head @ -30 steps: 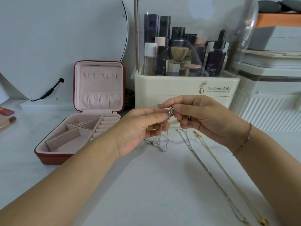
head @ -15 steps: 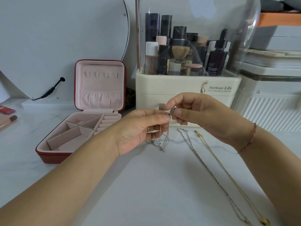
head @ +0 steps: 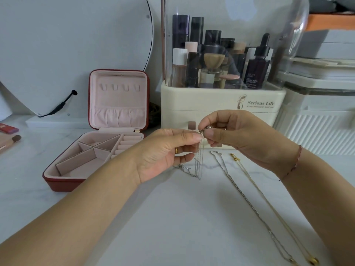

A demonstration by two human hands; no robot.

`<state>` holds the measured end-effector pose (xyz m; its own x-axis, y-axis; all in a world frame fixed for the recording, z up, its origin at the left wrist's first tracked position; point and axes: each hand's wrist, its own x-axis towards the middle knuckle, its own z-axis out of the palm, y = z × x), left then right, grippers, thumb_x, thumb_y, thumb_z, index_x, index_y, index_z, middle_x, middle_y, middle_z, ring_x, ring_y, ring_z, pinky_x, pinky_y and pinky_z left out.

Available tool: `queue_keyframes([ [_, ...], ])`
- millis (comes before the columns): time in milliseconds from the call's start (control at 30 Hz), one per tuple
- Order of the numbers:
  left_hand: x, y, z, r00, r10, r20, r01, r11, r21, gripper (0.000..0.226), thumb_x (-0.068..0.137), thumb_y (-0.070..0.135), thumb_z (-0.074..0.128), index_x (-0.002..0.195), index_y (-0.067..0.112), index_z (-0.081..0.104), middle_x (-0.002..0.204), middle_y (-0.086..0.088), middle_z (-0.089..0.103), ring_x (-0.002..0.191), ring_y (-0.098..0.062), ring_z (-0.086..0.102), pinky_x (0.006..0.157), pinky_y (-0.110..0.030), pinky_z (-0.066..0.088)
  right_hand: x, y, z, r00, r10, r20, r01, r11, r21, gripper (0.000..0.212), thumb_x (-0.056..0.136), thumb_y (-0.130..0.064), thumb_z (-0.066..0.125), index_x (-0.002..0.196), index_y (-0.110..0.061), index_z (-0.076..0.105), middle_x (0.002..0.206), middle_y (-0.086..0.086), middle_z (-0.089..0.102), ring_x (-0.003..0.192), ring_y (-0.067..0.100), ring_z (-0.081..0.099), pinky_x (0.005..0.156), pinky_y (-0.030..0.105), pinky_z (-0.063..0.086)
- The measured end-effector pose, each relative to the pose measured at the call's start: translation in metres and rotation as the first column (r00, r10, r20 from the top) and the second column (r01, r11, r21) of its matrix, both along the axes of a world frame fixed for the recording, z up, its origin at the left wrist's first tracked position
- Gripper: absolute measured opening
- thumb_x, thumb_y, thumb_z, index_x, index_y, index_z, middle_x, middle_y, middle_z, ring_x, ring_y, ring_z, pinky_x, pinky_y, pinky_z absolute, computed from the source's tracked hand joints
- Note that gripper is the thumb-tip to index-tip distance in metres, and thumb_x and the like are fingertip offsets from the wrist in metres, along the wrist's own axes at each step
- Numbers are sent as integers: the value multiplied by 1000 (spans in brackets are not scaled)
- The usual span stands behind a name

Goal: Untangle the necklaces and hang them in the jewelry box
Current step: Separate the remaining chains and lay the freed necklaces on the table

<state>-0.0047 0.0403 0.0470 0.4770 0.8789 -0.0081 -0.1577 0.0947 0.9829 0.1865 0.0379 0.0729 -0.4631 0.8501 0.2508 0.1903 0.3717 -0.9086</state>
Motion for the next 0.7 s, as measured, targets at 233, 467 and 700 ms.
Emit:
queue_keyframes([
  [233, 1, 5, -2, 997, 7, 77, -1, 997, -78, 24, 68, 21, 60, 88, 10, 68, 91, -10, 66, 77, -13, 63, 72, -27, 51, -1, -3, 3, 998, 39, -50, -39, 999, -2, 10, 85, -2, 60, 91, -7, 65, 75, -1, 70, 72, 9, 65, 69, 20, 50],
  [467, -7, 2, 10, 970, 15, 241, 17, 991, -130, 10, 62, 24, 53, 54, 18, 56, 75, -1, 62, 75, -15, 61, 82, -34, 46, 5, 0, 5, 994, -29, -103, 29, 1000, -3, 12, 88, 3, 55, 92, -6, 62, 76, 5, 63, 71, 15, 60, 72, 24, 51],
  [700, -2, 1, 4, 994, 63, 88, -60, 997, -37, 8, 71, 26, 68, 70, 19, 64, 74, -2, 61, 63, -12, 57, 61, -24, 46, 4, 0, 6, 990, -19, -138, 15, 999, -29, 13, 79, -9, 62, 92, -7, 63, 78, 8, 62, 70, 14, 60, 70, 23, 52],
])
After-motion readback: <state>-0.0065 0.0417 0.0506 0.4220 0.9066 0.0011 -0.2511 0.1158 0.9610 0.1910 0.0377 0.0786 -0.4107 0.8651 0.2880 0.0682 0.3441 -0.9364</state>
